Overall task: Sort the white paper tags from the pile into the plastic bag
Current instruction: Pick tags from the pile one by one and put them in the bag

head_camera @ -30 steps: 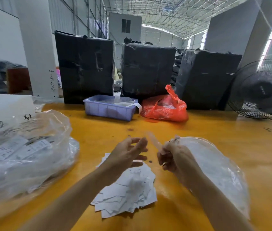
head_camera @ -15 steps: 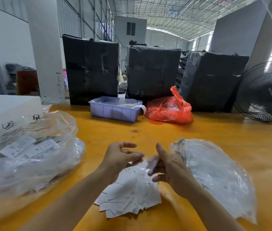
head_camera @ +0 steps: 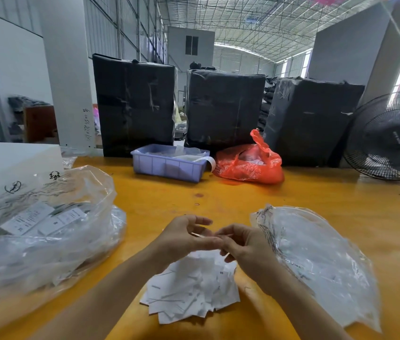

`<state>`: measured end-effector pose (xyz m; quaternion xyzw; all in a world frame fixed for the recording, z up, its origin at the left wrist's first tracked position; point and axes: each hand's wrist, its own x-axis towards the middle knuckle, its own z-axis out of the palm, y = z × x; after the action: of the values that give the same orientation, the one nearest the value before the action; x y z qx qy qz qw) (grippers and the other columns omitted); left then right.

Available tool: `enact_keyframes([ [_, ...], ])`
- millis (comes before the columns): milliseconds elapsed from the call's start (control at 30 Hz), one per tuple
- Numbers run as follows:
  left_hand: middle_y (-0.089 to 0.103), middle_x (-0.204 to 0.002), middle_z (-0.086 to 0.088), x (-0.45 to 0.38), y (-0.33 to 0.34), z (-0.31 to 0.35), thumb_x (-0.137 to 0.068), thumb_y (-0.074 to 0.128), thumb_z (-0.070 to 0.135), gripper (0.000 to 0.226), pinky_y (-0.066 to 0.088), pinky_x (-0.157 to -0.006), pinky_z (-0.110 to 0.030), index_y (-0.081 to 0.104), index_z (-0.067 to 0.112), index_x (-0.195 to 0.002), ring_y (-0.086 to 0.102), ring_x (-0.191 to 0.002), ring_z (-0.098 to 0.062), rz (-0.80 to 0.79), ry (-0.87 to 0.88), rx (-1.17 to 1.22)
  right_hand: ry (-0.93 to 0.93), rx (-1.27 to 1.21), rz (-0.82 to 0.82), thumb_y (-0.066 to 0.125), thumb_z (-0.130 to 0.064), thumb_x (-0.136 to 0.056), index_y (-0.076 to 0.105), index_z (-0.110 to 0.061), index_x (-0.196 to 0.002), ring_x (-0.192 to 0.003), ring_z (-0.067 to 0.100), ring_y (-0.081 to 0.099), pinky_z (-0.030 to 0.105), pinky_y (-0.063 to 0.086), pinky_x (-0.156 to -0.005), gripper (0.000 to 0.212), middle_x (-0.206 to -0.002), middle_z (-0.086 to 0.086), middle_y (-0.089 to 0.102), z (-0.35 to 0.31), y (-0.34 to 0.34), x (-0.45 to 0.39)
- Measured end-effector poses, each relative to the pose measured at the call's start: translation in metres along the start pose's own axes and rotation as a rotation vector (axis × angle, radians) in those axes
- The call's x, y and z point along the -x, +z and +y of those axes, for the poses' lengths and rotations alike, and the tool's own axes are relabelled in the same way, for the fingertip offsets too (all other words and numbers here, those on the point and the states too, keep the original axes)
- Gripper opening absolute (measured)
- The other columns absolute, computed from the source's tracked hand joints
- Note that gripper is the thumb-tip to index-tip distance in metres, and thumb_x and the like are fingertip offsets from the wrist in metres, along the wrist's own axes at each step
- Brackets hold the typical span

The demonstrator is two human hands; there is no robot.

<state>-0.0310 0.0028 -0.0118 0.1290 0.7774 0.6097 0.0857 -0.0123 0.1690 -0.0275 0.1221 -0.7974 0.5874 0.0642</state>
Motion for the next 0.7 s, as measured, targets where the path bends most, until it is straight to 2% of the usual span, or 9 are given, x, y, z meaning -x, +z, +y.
enact_keyframes([
  [67,0.072,-0.083,-0.002,0.000,0.000,-0.001,-0.055,0.084,0.032,0.046,0.054,-0.072,-0.024,0.070,0.017,-0.096,0.067,-0.075,-0.010,-0.003,0.023,-0.009,-0.035,0.035,-0.032,0.062,-0.006,-0.089,0.069,-0.006,-0.088,-0.058,0.007,0.060,0.020,0.050,-0.057,0.007,-0.064,0.002,0.065,-0.001,0.002,0.001],
  [133,0.072,-0.075,-0.005,-0.001,0.000,-0.003,-0.068,0.082,0.022,0.018,0.051,-0.062,-0.019,0.074,0.014,-0.082,0.062,-0.065,-0.008,0.038,0.043,-0.016,-0.064,0.031,-0.013,0.061,-0.004,-0.089,0.069,-0.007,-0.084,-0.060,0.009,0.061,0.021,0.050,-0.058,0.009,-0.066,0.002,0.066,-0.004,0.003,0.002],
  [200,0.070,-0.066,-0.002,-0.004,-0.002,-0.005,-0.074,0.078,0.017,0.006,0.048,-0.055,-0.014,0.075,0.012,-0.074,0.060,-0.058,-0.005,0.134,0.057,0.018,-0.097,0.076,0.040,0.060,-0.004,-0.090,0.067,-0.012,-0.082,-0.062,0.011,0.062,0.021,0.051,-0.059,0.012,-0.068,0.001,0.067,-0.004,0.004,0.001],
  [333,0.067,-0.058,0.002,-0.008,-0.010,-0.009,-0.071,0.081,0.020,0.013,0.046,-0.056,-0.016,0.072,0.011,-0.069,0.057,-0.053,-0.006,0.339,0.045,0.079,-0.236,0.409,0.069,0.066,-0.015,-0.087,0.068,-0.013,-0.091,-0.068,0.004,0.061,0.014,0.048,-0.064,0.005,-0.075,-0.008,0.066,-0.002,0.005,0.003],
  [400,0.065,-0.054,0.002,-0.010,-0.014,-0.011,-0.070,0.082,0.020,0.016,0.047,-0.059,-0.019,0.070,0.010,-0.067,0.058,-0.055,-0.008,0.402,0.037,0.098,-0.324,0.517,0.002,0.069,-0.027,-0.085,0.071,-0.013,-0.093,-0.075,0.005,0.060,0.015,0.046,-0.068,0.017,-0.083,-0.006,0.068,-0.002,0.012,0.006],
  [467,0.063,-0.052,0.003,-0.012,-0.018,-0.013,-0.069,0.082,0.018,0.017,0.045,-0.060,-0.021,0.067,0.010,-0.066,0.058,-0.055,-0.009,0.430,0.033,0.135,-0.345,0.616,-0.103,0.068,-0.045,-0.081,0.070,-0.017,-0.102,-0.091,0.007,0.054,0.017,0.042,-0.078,0.035,-0.099,-0.006,0.066,-0.002,0.022,0.007],
  [533,0.062,-0.051,0.003,-0.012,-0.019,-0.013,-0.069,0.082,0.016,0.019,0.045,-0.059,-0.021,0.064,0.010,-0.065,0.057,-0.054,-0.009,0.426,0.024,0.163,-0.341,0.850,-0.206,0.061,-0.058,-0.079,0.066,-0.022,-0.114,-0.108,0.011,0.045,0.022,0.036,-0.091,0.051,-0.116,-0.008,0.061,0.001,0.033,0.006],
  [633,0.063,-0.053,0.001,-0.012,-0.020,-0.014,-0.068,0.082,0.013,0.020,0.046,-0.059,-0.021,0.064,0.008,-0.066,0.057,-0.054,-0.010,0.424,0.019,0.174,-0.378,1.057,-0.224,0.049,-0.051,-0.090,0.068,-0.019,-0.109,-0.108,0.020,0.044,0.036,0.038,-0.091,0.042,-0.120,-0.001,0.060,0.002,0.037,0.005],
  [700,0.063,-0.056,-0.001,-0.011,-0.019,-0.013,-0.068,0.082,0.013,0.020,0.047,-0.057,-0.020,0.064,0.007,-0.069,0.058,-0.054,-0.010,0.426,0.020,0.181,-0.416,1.063,-0.195,0.041,-0.042,-0.096,0.069,-0.015,-0.099,-0.103,0.021,0.047,0.036,0.038,-0.086,0.040,-0.112,0.001,0.063,0.004,0.031,0.004],
])
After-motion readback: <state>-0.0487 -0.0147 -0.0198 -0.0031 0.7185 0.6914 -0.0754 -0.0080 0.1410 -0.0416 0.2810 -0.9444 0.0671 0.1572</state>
